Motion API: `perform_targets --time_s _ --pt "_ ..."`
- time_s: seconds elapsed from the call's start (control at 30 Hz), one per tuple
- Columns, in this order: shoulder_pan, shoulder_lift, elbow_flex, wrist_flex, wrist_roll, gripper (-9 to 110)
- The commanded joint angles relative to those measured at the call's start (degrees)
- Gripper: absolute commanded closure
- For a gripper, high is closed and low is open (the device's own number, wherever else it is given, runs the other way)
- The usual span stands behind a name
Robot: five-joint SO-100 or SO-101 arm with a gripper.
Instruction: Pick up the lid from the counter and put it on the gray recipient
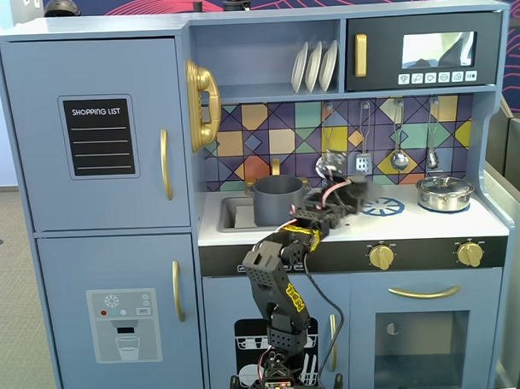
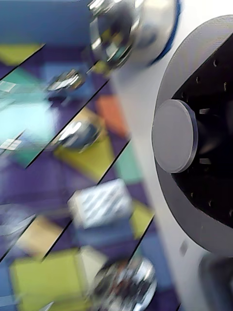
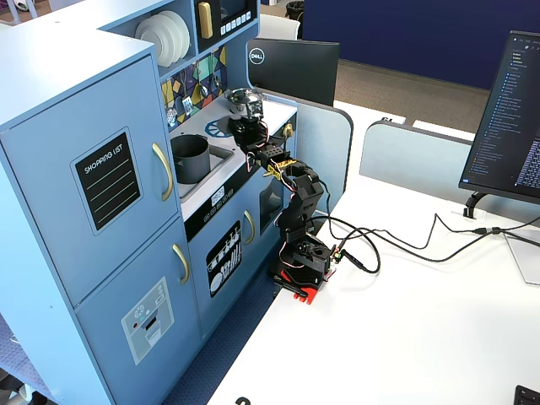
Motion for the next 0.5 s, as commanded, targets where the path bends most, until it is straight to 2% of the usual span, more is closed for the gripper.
perform_targets --time_s 0.0,0.47 --pt "-3.96 5.19 -8.0 1.93 0.7 102" --pt "-19.69 10.63 -12.48 11.16 0.18 102"
